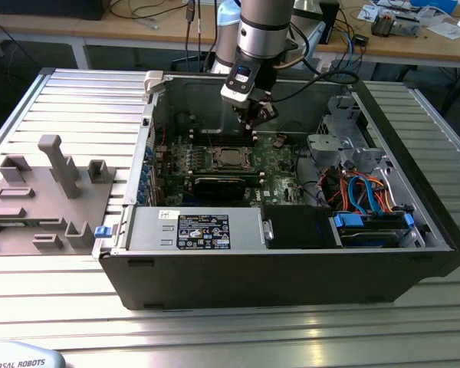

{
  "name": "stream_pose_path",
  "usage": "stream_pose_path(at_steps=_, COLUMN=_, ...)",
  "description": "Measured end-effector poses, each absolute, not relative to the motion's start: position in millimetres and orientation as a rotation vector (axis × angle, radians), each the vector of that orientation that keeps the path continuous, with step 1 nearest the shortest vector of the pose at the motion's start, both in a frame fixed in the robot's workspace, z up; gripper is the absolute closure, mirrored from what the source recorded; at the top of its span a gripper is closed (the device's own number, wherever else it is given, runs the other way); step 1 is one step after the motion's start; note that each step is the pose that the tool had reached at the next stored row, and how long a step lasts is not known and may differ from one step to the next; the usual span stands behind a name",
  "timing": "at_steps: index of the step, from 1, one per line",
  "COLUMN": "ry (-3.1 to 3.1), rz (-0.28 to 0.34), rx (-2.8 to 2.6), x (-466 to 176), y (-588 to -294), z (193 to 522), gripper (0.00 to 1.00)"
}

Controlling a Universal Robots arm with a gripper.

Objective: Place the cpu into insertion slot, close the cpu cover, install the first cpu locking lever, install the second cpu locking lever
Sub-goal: 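Install the first cpu locking lever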

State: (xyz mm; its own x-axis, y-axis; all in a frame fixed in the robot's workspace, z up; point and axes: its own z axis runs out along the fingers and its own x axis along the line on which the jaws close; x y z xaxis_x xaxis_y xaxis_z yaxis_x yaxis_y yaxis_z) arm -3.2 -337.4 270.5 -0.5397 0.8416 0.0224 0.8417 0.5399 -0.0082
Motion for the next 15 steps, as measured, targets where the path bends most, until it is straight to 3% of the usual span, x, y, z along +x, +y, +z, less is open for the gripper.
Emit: stream_pose_path(at_steps=15, ry=-2.795, rz=-0.004, rx=-1.382, x=-3.2, y=-337.4, z=270.5, gripper=0.89)
